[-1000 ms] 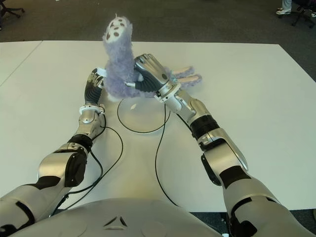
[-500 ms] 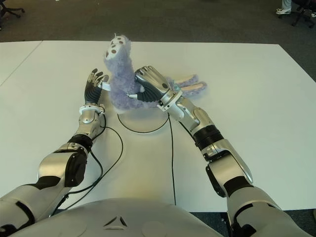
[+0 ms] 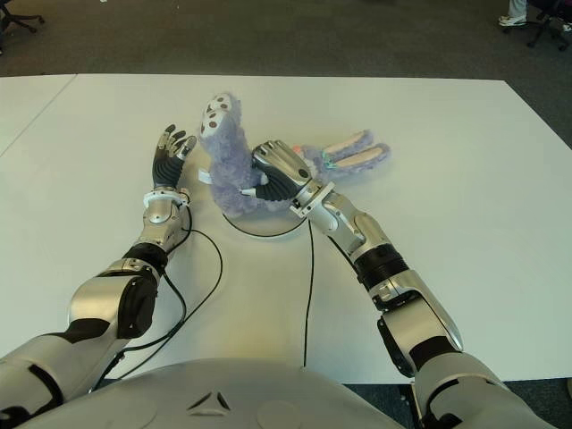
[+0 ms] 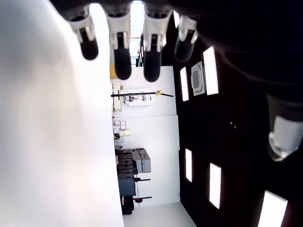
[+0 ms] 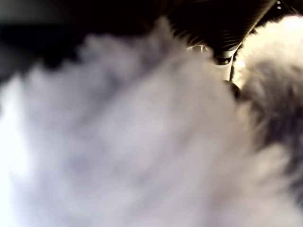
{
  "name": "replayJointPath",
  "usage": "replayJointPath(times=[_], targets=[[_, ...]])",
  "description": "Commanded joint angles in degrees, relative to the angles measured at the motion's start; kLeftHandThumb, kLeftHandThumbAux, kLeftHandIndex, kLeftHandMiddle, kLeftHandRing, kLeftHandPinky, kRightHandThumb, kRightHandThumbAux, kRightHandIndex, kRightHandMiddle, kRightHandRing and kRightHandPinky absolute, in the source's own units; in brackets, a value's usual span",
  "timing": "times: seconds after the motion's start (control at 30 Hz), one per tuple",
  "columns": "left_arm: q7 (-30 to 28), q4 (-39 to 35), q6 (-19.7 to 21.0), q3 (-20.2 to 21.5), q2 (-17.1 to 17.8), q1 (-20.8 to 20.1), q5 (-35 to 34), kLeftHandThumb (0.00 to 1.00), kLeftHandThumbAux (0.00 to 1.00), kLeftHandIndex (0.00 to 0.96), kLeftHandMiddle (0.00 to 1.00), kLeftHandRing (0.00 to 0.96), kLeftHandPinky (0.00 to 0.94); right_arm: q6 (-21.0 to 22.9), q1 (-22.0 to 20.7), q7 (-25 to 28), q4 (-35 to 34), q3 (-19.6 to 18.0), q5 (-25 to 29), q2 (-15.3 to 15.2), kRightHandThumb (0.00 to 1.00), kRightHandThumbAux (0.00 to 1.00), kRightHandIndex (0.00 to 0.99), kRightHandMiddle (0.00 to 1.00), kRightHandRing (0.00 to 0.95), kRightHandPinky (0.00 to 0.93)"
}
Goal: Put the doll into the plate.
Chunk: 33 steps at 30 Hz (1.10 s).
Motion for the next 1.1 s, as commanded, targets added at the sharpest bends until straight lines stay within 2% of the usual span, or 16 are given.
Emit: replayJointPath(times=[0.03, 0.17, 0.33, 0.6, 0.7, 0.73, 0.77, 0.8, 0.83, 0.87, 0.9, 0.93, 0.97, 1.0, 1.1], targets=[[0.07, 8.31, 10.33, -1.00, -3.77, 12.29, 1.11, 0.000, 0.502, 0.078, 0.143, 0.119, 0.073, 3.67, 1.68, -0.60, 4.75, 0.60, -1.41, 1.28, 0.503, 0.699, 0.791, 0.915, 0.886, 0.886], [-0.39, 8.29, 9.78, -1.06, -3.52, 12.47, 1.17, 0.000, 0.512, 0.083, 0.138, 0.114, 0.083, 4.34, 1.85, -2.57, 10.20, 2.29, -2.43, 3.20, 0.507, 0.698, 0.793, 0.917, 0.886, 0.886], [-0.86, 8.26, 9.39, -0.94, -3.37, 12.65, 1.23, 0.000, 0.508, 0.081, 0.129, 0.108, 0.081, 4.16, 1.92, -3.21, 14.37, 3.02, -2.05, 4.22, 0.511, 0.693, 0.793, 0.916, 0.885, 0.885], [-1.00, 8.22, 9.24, -0.82, -3.37, 12.75, 1.22, 0.000, 0.505, 0.087, 0.131, 0.108, 0.079, 4.37, 3.23, -0.28, 15.67, 2.40, 1.71, 5.36, 0.531, 0.679, 0.795, 0.915, 0.885, 0.887], [-0.73, 8.24, 9.57, -0.61, -3.41, 12.70, 1.04, 0.000, 0.514, 0.081, 0.122, 0.105, 0.085, 3.38, 5.03, 2.74, 17.61, 2.35, 4.87, 6.37, 0.535, 0.657, 0.751, 0.879, 0.864, 0.873], [-0.66, 8.24, 9.60, -0.58, -3.42, 12.69, 1.02, 0.000, 0.520, 0.081, 0.124, 0.106, 0.094, 2.86, 5.12, 2.76, 18.88, 2.61, 5.09, 6.67, 0.492, 0.623, 0.653, 0.827, 0.820, 0.804], [-0.63, 8.23, 9.44, -0.56, -3.43, 12.69, 1.02, 0.000, 0.521, 0.081, 0.124, 0.106, 0.095, 2.17, 5.10, 3.13, 20.45, 2.93, 5.40, 6.87, 0.484, 0.618, 0.636, 0.818, 0.813, 0.791], [-0.62, 8.23, 9.33, -0.55, -3.44, 12.69, 1.02, 0.000, 0.529, 0.089, 0.132, 0.113, 0.106, 1.69, 5.07, 3.45, 21.48, 3.16, 5.69, 6.97, 0.394, 0.565, 0.460, 0.659, 0.661, 0.624], [-0.69, 8.21, 9.18, -0.52, -3.44, 12.71, 0.99, 0.000, 0.531, 0.091, 0.135, 0.115, 0.109, 1.38, 5.17, 4.51, 21.97, 3.31, 6.30, 6.85, 0.369, 0.554, 0.415, 0.618, 0.621, 0.580], [-0.74, 8.20, 9.05, -0.50, -3.44, 12.75, 0.97, 0.000, 0.535, 0.096, 0.139, 0.119, 0.113, 1.14, 5.25, 5.23, 22.24, 3.46, 6.76, 6.74, 0.319, 0.522, 0.285, 0.449, 0.489, 0.487], [-0.84, 8.19, 8.96, -0.44, -3.45, 12.78, 0.91, 0.000, 0.536, 0.096, 0.139, 0.119, 0.114, 1.09, 5.34, 6.62, 22.07, 3.58, 7.45, 6.49, 0.310, 0.518, 0.263, 0.420, 0.466, 0.471], [-0.90, 8.18, 8.89, -0.41, -3.46, 12.80, 0.88, 0.000, 0.537, 0.099, 0.141, 0.122, 0.117, 1.02, 5.38, 7.57, 21.98, 3.69, 7.95, 6.32, 0.259, 0.495, 0.137, 0.279, 0.375, 0.429], [-0.99, 8.18, 8.85, -0.35, -3.47, 12.80, 0.81, 0.000, 0.537, 0.099, 0.141, 0.122, 0.117, 0.91, 5.46, 9.37, 21.30, 3.87, 8.73, 5.86, 0.250, 0.491, 0.115, 0.255, 0.360, 0.422], [-1.05, 8.18, 8.82, -0.30, -3.48, 12.80, 0.77, 0.000, 0.536, 0.103, 0.152, 0.129, 0.116, 0.82, 5.50, 10.63, 20.84, 4.01, 9.31, 5.53, 0.185, 0.468, 0.028, 0.127, 0.263, 0.385], [-1.10, 8.17, 8.69, -0.30, -3.49, 12.83, 0.77, 0.000, 0.537, 0.104, 0.159, 0.133, 0.112, 0.74, 5.62, 13.60, 19.10, 4.35, 10.85, 4.78, 0.142, 0.455, 0.000, 0.059, 0.210, 0.342]])
